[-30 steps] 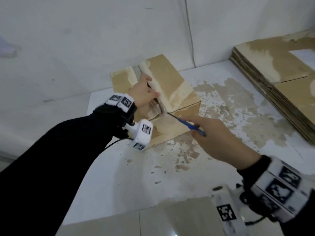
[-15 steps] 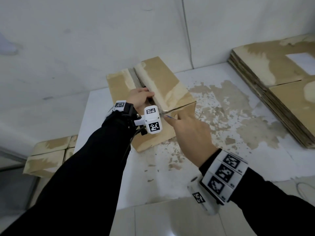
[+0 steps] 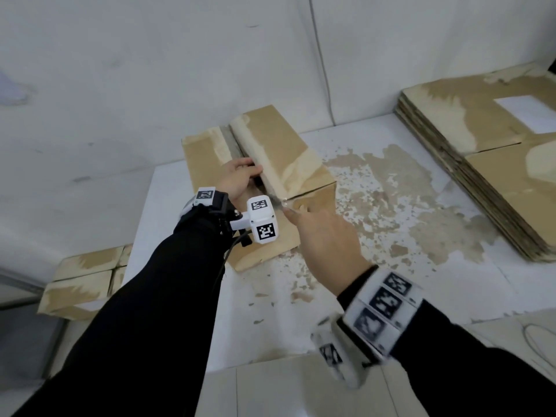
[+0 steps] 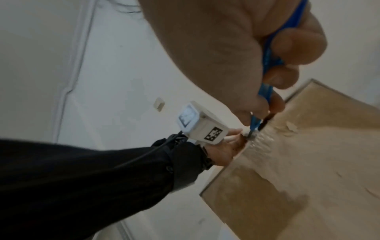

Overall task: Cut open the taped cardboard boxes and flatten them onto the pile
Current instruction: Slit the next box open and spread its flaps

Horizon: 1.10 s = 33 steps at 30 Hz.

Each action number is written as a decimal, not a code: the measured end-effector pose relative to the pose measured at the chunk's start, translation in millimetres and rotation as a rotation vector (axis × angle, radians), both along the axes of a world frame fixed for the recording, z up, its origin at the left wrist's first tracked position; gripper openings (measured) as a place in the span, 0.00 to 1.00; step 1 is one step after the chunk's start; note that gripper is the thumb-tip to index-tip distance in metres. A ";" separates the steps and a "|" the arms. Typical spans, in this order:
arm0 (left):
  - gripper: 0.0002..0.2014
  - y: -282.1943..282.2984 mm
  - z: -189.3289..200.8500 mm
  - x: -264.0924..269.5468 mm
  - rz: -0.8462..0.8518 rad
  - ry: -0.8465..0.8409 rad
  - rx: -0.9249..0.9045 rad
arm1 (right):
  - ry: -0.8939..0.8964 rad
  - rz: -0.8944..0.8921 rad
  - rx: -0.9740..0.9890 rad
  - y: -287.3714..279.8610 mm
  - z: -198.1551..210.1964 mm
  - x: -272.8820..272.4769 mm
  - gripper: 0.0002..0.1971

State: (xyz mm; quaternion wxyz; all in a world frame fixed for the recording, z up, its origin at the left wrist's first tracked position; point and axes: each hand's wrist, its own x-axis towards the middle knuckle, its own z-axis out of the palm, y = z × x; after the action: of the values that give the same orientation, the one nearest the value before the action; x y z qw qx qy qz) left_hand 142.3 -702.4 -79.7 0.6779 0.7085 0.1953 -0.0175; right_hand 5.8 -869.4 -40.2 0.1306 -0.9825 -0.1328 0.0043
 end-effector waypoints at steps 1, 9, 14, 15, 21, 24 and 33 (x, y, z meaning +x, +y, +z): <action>0.10 -1.3 4.0 -3.0 -0.009 -0.008 -0.030 | -0.003 -0.003 -0.005 1.9 -0.8 6.5 0.24; 0.24 -13.6 15.0 -12.8 -0.119 -0.001 0.262 | 0.015 0.016 0.227 -53.2 -10.7 -23.1 0.25; 0.25 -8.6 49.8 -27.2 -0.510 0.098 0.602 | 0.091 -0.189 0.657 -106.4 -10.5 4.1 0.17; 0.26 -6.9 60.0 -30.0 -0.626 0.147 0.749 | 0.082 -0.222 0.689 -112.4 -9.2 13.4 0.15; 0.19 5.0 83.3 -28.8 -0.737 0.216 1.509 | 0.074 -0.370 0.694 -131.7 -10.7 63.7 0.13; 0.16 -6.8 76.3 -32.3 -0.665 0.208 1.562 | 0.276 -0.405 0.768 -122.2 -23.2 62.0 0.12; 0.28 -85.0 13.2 -81.0 -0.488 -0.113 1.250 | 0.416 -0.295 0.916 -109.1 -31.2 22.9 0.10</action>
State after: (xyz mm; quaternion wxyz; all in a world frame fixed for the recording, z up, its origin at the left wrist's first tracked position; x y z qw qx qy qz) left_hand 61.3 -787.5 -66.5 0.1259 0.9914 -0.0328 -0.0168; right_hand 28.7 -978.5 -71.4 0.5696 -0.8114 0.0474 0.1222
